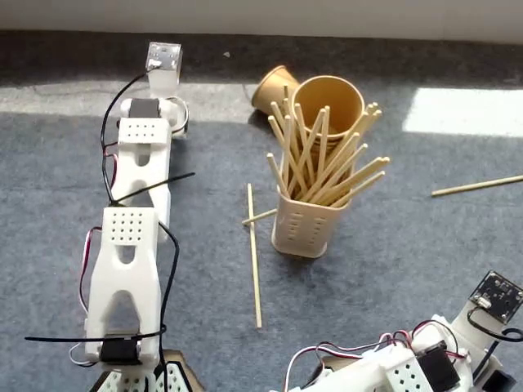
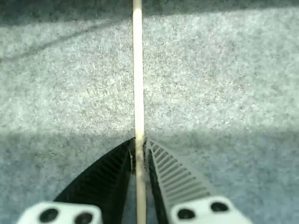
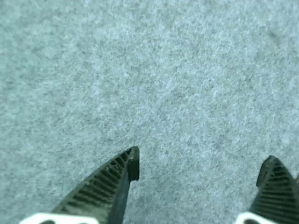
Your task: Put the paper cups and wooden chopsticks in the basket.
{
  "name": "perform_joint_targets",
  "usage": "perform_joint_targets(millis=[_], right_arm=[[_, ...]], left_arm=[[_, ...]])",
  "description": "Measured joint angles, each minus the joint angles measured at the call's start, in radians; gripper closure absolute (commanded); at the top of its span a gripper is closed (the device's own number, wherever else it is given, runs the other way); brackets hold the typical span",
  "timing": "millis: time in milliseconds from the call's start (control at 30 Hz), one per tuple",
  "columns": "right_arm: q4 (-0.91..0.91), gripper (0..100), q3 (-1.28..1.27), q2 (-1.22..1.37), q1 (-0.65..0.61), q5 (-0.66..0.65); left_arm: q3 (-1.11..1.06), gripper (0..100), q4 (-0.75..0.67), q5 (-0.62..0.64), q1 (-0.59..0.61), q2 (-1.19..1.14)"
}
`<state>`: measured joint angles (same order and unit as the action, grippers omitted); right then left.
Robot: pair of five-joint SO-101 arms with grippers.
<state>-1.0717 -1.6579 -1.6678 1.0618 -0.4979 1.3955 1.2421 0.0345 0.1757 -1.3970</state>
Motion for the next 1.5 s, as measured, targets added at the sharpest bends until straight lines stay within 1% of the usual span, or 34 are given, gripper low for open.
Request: perform_joint_targets(millis=[233,333,400,533,667,700,767,833,900,1000,1133,1233,1300,1333,1433,1500], right_arm=[[0.0,61.6,0.0,0.0,0.0,0.0],[0.0,61.6,0.0,0.0,0.0,0.0],[0.0,61.6,0.0,0.0,0.0,0.0],[0.0,61.6,0.0,0.0,0.0,0.0],[0.0,61.6,0.0,0.0,0.0,0.0],[0.0,61.6,0.0,0.0,0.0,0.0],[0.0,61.6,0.0,0.0,0.0,0.0],[0.0,61.6,0.0,0.0,0.0,0.0],[0.0,61.6,0.0,0.0,0.0,0.0],[0.0,61.6,0.0,0.0,0.0,0.0],[0.0,61.6,0.0,0.0,0.0,0.0],[0.0,61.6,0.0,0.0,0.0,0.0],[0.0,61.6,0.0,0.0,0.0,0.0],[0.0,61.6,0.0,0.0,0.0,0.0],[0.0,61.6,0.0,0.0,0.0,0.0],[0.0,61.6,0.0,0.0,0.0,0.0]], left_arm=[[-0.017,99,0.086,-0.002,-0.006,0.143],[-0.017,99,0.106,0.002,-0.028,0.298],[-0.017,99,0.11,0.002,-0.066,0.443],[-0.017,99,0.123,0.002,-0.218,0.764],[-0.015,99,0.18,0.006,-0.446,1.076],[-0.015,99,0.195,0.028,-0.506,1.138],[-0.012,99,0.219,0.12,-0.601,1.218],[-0.012,99,0.23,0.213,-0.638,1.25],[-0.012,99,0.247,0.287,-0.64,1.255],[-0.014,99,0.287,0.364,-0.634,1.218],[-0.014,99,0.295,0.413,-0.66,1.169],[-0.014,100,0.295,0.419,-0.715,1.132],[-0.014,100,0.279,0.394,-0.764,1.112],[-0.015,100,0.264,0.356,-0.786,1.106],[-0.015,100,0.229,0.157,-0.855,1.105],[-0.015,100,0.224,-0.014,-0.919,1.105]])
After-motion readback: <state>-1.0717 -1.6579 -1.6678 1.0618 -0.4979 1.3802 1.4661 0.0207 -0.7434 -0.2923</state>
